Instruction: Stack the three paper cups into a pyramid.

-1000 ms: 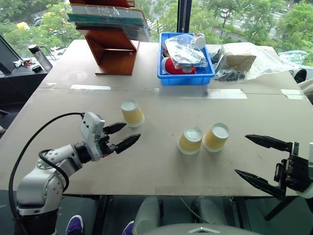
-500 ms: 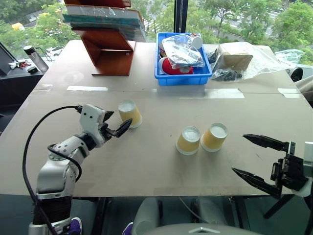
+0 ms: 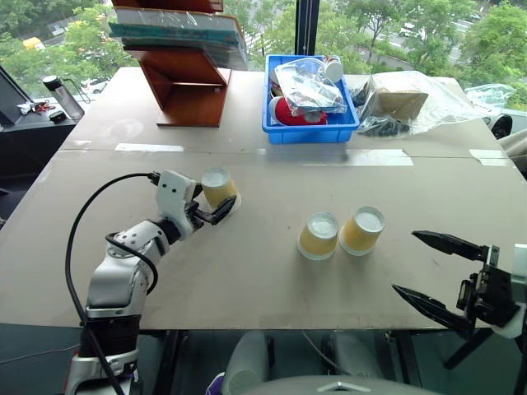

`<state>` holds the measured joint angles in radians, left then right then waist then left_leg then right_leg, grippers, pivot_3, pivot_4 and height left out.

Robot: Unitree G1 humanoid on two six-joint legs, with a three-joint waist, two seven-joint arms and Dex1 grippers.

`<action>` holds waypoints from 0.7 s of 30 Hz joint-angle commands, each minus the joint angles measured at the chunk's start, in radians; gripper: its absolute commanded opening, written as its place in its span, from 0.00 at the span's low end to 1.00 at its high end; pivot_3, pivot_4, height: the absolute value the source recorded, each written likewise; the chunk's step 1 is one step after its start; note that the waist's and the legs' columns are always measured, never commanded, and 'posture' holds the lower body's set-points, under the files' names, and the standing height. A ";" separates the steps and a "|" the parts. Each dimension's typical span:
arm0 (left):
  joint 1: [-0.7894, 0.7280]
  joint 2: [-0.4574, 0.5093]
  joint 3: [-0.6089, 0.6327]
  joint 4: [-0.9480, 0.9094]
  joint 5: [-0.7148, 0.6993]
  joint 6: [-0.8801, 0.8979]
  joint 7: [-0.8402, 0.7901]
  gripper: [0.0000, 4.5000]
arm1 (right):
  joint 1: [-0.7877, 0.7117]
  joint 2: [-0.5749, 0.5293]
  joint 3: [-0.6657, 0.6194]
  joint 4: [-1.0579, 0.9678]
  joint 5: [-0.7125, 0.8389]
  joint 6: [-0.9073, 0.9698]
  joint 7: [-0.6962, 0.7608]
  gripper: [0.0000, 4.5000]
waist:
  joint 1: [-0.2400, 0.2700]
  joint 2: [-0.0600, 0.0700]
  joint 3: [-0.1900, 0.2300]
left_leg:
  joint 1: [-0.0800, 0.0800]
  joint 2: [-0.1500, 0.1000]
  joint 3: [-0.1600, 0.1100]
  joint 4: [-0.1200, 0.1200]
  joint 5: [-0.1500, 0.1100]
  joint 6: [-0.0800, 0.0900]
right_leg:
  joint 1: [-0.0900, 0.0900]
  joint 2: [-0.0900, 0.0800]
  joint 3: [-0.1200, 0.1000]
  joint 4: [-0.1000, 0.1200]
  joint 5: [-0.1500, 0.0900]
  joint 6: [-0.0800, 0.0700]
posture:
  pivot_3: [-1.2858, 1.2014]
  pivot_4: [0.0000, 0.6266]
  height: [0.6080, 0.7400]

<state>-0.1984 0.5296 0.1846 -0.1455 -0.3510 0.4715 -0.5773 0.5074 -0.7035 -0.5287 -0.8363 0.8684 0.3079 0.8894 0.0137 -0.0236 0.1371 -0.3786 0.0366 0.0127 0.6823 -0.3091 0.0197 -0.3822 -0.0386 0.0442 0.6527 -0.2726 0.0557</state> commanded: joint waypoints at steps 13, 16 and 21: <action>-0.013 0.014 0.004 -0.054 -0.009 -0.034 -0.034 0.45 | -0.026 -0.034 -0.022 -0.031 0.049 0.026 -0.039 1.00 | 0.000 0.000 0.000 | 0.000 0.000 0.000 0.000 0.000 0.000 | 0.000 0.000 0.000 0.000 0.000 0.000 | 0.52 0.24 1.00; -0.051 0.043 0.004 -0.089 -0.089 0.022 -0.118 0.45 | -0.010 -0.028 -0.023 -0.034 0.043 0.024 -0.039 1.00 | 0.001 0.000 0.000 | 0.000 0.000 0.000 0.000 0.000 0.000 | 0.000 0.000 0.000 0.000 0.000 0.000 | 0.52 0.24 1.00; -0.232 0.105 -0.076 -0.120 -0.280 0.211 -0.321 0.45 | 0.025 -0.011 -0.035 -0.040 0.022 0.014 -0.041 1.00 | 0.004 -0.001 0.000 | -0.001 0.000 -0.001 0.001 0.000 0.000 | 0.000 0.000 -0.001 0.000 0.000 0.000 | 0.52 0.24 1.00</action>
<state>-0.3624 0.6235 0.1391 -0.2241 -0.5544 0.6301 -0.8263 0.5234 -0.7225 -0.5328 -0.8511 0.8977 0.3386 0.8525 0.0177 -0.0242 0.1375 -0.3797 0.0362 0.0115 0.6832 -0.3090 0.0195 -0.3820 -0.0387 0.0427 0.6523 -0.2727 0.0558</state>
